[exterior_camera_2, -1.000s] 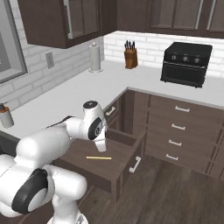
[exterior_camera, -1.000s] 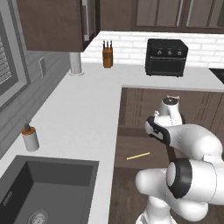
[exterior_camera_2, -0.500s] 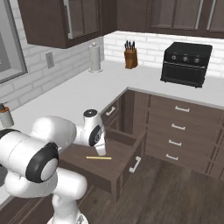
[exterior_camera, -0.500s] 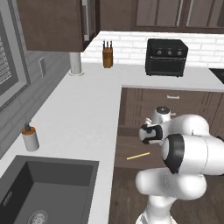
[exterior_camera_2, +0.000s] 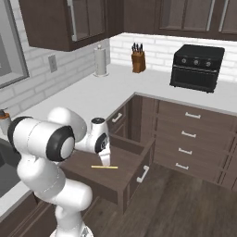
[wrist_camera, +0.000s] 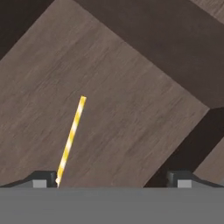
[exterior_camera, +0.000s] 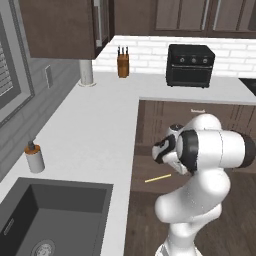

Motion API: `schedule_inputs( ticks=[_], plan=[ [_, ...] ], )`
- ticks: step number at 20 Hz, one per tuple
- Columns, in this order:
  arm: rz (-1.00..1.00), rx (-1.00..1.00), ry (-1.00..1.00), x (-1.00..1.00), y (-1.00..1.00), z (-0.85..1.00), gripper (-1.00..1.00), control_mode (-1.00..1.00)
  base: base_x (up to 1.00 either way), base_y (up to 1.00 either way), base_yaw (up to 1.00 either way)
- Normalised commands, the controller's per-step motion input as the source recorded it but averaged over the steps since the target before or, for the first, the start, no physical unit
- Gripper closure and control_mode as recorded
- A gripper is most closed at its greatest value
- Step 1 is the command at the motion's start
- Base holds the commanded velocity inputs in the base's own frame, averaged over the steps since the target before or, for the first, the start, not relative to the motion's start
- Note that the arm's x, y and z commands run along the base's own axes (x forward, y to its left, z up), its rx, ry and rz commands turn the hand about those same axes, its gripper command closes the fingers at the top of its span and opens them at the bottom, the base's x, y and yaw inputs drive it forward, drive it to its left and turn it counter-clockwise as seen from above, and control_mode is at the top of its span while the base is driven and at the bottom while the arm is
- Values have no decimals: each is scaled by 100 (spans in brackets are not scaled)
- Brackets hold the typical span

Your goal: Take a straw from the drawer in front and place it inside the glass cup on the dining counter.

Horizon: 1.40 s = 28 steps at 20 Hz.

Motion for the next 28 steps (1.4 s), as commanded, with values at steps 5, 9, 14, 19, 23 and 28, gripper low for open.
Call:
schedule_inputs(
  ticks=[5,9,14,19,23,28],
  plan=[
    [0,0,0,3,0,-47,-100,-100,0,0,0],
    [0,0,-8,12,0,-54,-100,-100,0,0,0],
    [0,0,0,32,0,-28,-100,-100,0,0,0],
    [0,0,7,51,0,-4,-100,-100,0,0,0],
    [0,0,3,37,0,-25,-100,-100,0,0,0],
    [0,1,1,3,0,-33,-100,-100,0,0,0]
  ],
)
